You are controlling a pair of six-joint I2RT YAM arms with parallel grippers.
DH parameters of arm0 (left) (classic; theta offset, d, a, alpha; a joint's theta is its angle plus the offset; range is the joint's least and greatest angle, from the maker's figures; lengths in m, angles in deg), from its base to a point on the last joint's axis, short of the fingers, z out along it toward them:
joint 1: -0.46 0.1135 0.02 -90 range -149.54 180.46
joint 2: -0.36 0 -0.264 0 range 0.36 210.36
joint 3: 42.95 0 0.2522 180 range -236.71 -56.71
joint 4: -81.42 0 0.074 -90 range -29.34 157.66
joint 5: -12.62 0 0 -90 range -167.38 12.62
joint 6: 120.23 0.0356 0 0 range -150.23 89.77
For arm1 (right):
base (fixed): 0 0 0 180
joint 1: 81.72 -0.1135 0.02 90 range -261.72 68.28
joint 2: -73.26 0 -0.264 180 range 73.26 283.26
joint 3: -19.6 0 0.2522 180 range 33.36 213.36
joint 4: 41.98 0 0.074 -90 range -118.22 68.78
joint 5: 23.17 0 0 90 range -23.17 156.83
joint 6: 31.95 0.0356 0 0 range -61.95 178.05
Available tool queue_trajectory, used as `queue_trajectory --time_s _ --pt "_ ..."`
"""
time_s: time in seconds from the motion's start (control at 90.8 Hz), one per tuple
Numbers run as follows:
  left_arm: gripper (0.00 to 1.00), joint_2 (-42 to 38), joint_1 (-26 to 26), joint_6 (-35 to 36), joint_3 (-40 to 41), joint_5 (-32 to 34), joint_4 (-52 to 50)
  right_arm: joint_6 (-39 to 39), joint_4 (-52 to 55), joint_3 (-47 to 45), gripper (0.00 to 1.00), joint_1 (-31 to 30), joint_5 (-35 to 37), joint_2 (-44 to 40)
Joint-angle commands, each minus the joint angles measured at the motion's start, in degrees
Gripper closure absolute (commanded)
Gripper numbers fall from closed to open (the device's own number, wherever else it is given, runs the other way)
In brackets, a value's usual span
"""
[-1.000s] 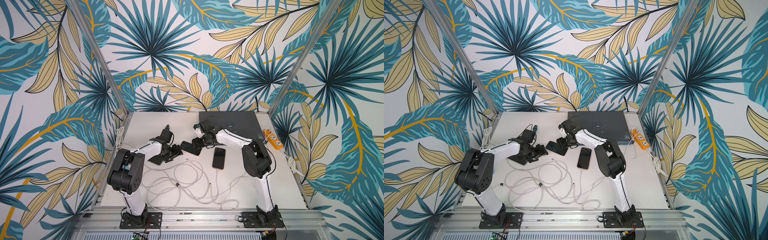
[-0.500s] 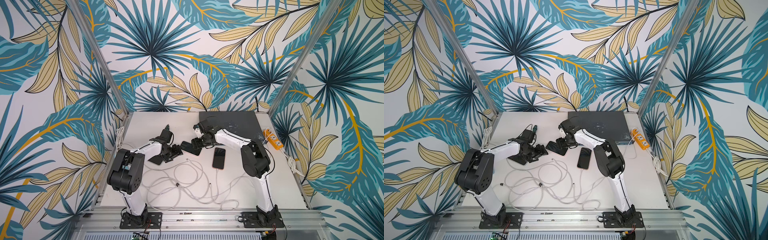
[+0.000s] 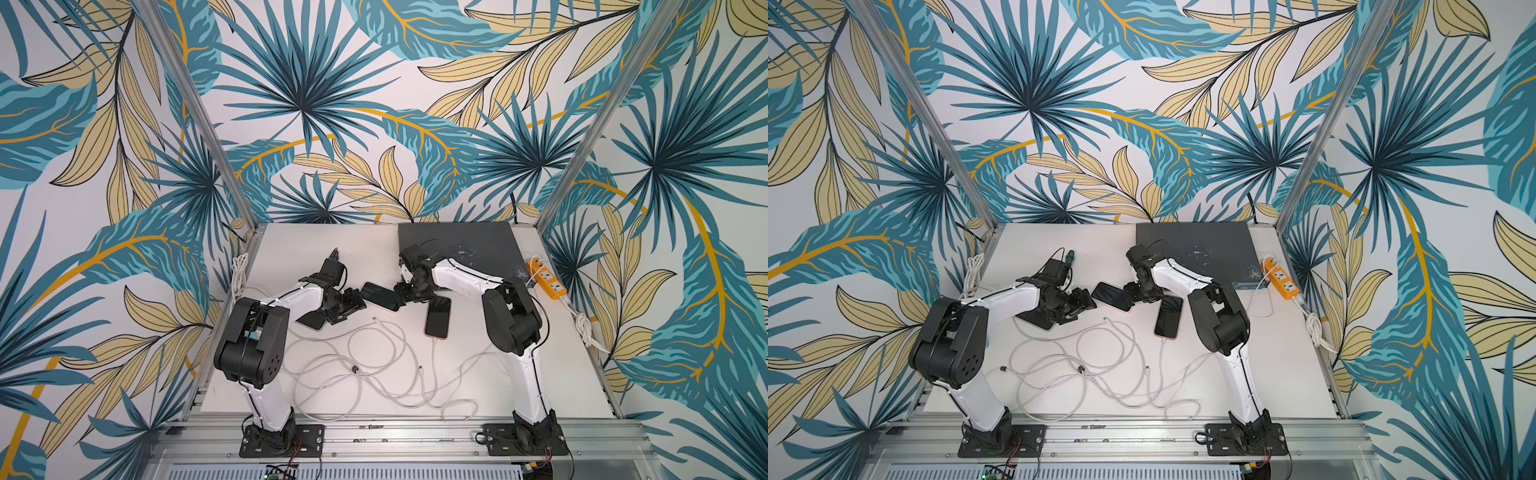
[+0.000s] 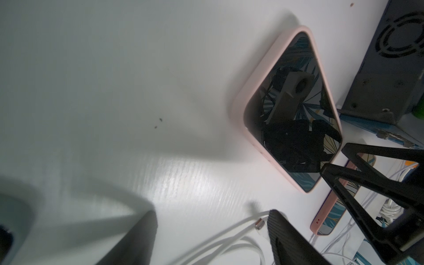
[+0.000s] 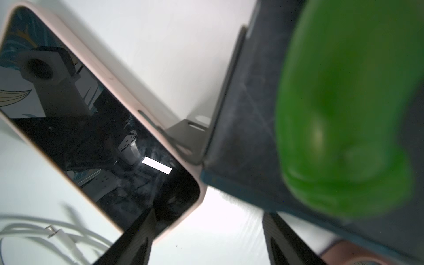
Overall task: Plug the charging cable into the phone
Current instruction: Move the phone to the center of the board.
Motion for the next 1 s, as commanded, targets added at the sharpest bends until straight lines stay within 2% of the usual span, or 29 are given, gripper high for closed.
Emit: queue_trajectory --time_s 0.0,0.297,0.485,0.639,0.804,0.992 --pt "0.21 0.1 0.6 0.4 2.4 1.3 -1.6 -2.7 2.0 2.7 0.24 -0.1 -5.2 6.4" --pt "0.2 -0.7 2.3 0.6 4.7 1.0 -0.8 -3.6 5.4 13.9 0.27 -0.2 -12.8 13.7" --pt "0.21 -0.4 3.2 0.4 4.7 1.3 -0.4 -6.6 4.7 11.9 0.3 -3.7 -19.6 12.5" --pt "0.21 -0.5 3.8 0.4 5.0 1.3 -0.1 -10.8 5.4 11.6 0.3 -7.7 -21.6 11.9" --pt "0.21 -1.1 4.3 1.9 5.4 3.5 -1.4 -8.7 0.9 5.6 0.3 -7.0 -20.7 7.0" --pt "0.22 -1.4 4.7 1.8 4.4 7.1 -3.0 -4.6 -2.8 1.6 0.28 -3.4 -17.7 0.7"
